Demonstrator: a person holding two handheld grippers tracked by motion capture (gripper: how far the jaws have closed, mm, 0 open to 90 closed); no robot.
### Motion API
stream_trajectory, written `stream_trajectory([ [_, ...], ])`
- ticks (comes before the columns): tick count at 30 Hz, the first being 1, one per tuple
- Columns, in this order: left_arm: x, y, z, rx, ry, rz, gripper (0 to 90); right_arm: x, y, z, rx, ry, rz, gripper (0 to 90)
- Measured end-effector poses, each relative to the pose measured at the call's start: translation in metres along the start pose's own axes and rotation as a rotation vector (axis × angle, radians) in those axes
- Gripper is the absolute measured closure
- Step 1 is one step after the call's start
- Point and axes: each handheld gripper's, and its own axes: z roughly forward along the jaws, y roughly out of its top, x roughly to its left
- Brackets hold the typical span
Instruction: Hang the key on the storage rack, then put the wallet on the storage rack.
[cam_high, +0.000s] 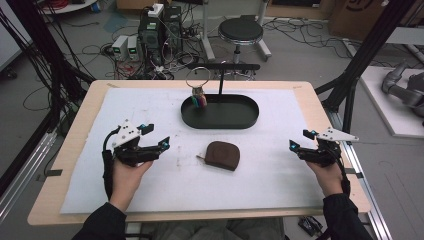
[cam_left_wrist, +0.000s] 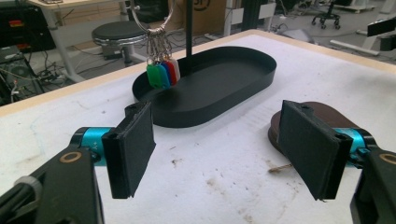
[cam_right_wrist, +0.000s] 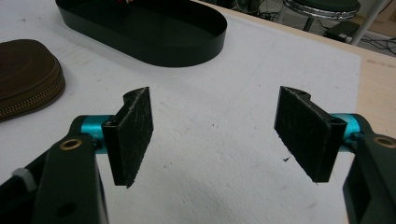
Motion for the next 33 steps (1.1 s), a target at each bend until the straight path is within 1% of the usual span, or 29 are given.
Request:
stream_trajectory([
  [2, 0.000, -0.001, 0.001, 0.007, 0.002, 0.013, 27.3, 0.001, 0.000, 0.000, -0.004, 0.000, 0.001, 28.5],
  [5, 0.000, -0.002, 0.003, 0.010, -0.001, 0.004, 27.3, 0.000, 0.001, 0.000, -0.003, 0.000, 0.004, 28.5],
  [8, -0.001, -0.002, 0.005, 0.011, -0.005, 0.017, 27.8, 0.001, 0.001, 0.001, -0.008, 0.001, 0.000, 28.5],
  [10, -0.001, -0.003, 0.007, 0.007, -0.009, 0.010, 28.9, 0.001, 0.002, 0.002, -0.008, 0.003, 0.001, 28.5],
  [12, -0.002, -0.003, 0.010, 0.013, -0.013, 0.010, 30.4, 0.001, 0.002, 0.003, -0.007, 0.004, -0.004, 28.5],
  [14, -0.005, -0.003, 0.013, 0.023, -0.012, 0.013, 35.3, 0.002, 0.003, 0.004, -0.008, 0.005, -0.006, 28.5],
  [16, -0.007, -0.003, 0.017, 0.029, -0.018, 0.019, 36.4, 0.002, 0.003, 0.004, -0.007, 0.004, -0.007, 28.5],
  [18, -0.010, -0.003, 0.020, 0.033, -0.035, 0.014, 39.9, 0.003, 0.003, 0.004, -0.003, 0.007, -0.007, 28.5],
  [22, -0.016, -0.002, 0.029, 0.054, -0.065, 0.023, 44.6, 0.004, 0.002, 0.002, -0.009, 0.008, -0.016, 28.5],
  [24, -0.020, -0.001, 0.035, 0.065, -0.086, 0.024, 46.2, 0.004, 0.002, 0.001, -0.006, 0.009, -0.015, 28.5],
  [25, -0.021, -0.001, 0.037, 0.067, -0.099, 0.020, 48.6, 0.003, 0.001, 0.000, -0.008, 0.006, -0.017, 28.5],
  [29, -0.030, -0.002, 0.049, 0.088, -0.138, 0.018, 48.8, 0.002, 0.000, -0.001, -0.008, 0.004, -0.014, 28.5],
  [33, -0.036, -0.001, 0.063, 0.106, -0.173, -0.010, 49.4, 0.002, 0.000, -0.002, -0.007, 0.005, -0.013, 28.5],
])
